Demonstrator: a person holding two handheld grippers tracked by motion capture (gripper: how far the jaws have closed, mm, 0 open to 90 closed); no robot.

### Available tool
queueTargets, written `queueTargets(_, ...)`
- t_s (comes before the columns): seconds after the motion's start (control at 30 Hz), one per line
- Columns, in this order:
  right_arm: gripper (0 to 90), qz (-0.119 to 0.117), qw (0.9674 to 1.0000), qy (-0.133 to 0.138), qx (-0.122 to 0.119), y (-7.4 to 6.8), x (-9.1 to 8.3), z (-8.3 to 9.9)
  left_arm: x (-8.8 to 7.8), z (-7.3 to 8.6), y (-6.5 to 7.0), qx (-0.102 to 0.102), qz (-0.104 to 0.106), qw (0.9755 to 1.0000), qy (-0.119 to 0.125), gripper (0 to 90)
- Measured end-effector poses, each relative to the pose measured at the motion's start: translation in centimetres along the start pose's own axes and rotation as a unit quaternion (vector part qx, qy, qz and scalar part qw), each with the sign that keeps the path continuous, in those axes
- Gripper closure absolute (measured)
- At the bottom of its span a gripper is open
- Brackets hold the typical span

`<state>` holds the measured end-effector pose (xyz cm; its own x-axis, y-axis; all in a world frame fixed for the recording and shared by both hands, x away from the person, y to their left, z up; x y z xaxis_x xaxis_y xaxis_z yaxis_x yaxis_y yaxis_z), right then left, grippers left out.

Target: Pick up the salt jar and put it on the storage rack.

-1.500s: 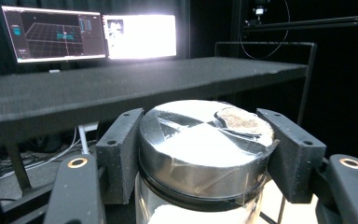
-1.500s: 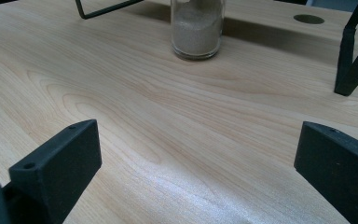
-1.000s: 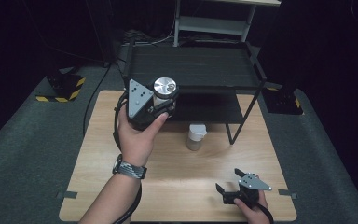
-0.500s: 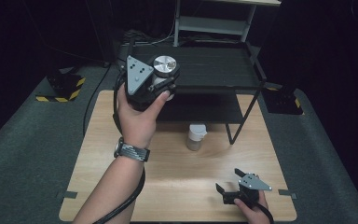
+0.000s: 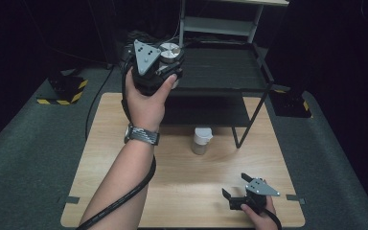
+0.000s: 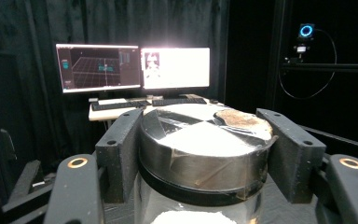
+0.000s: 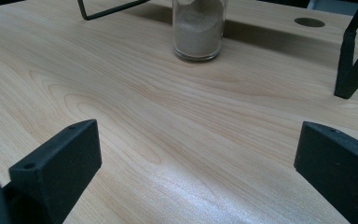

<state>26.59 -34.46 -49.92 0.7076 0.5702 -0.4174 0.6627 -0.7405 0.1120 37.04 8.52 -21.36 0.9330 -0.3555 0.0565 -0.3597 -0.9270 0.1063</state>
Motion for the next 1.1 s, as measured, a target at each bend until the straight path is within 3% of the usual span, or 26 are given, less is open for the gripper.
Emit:
queueTargets(0.33,0.2,-0.002,1.0,0.002,0.0,0.1,-0.1,0.1,2.1,0.1,-0.1,0.003,-0.017,0.9998,-0.009,34.8)
queueTargets(0.7,0.2,-0.002,1.0,0.004,0.0,0.1,-0.3,0.2,3.6,0.2,0.7,0.0,-0.014,0.9998,-0.015,34.8)
queueTargets(1.1,0.2,-0.002,1.0,0.006,-0.002,0.1,-0.4,0.3,4.3,0.6,0.9,-0.008,-0.014,0.9997,-0.019,34.8)
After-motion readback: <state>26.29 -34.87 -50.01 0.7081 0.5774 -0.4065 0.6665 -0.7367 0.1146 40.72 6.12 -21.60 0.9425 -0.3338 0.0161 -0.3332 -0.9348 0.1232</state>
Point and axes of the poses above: each handheld gripper's, and its own axes: x roughly forward along the jaws, z roughly out of its underside, y roughly to its right, the point moved 6 cm from there along x, roughly forward along the jaws, and after that the axes turned 6 degrees about -x, right-handed, at the moved point
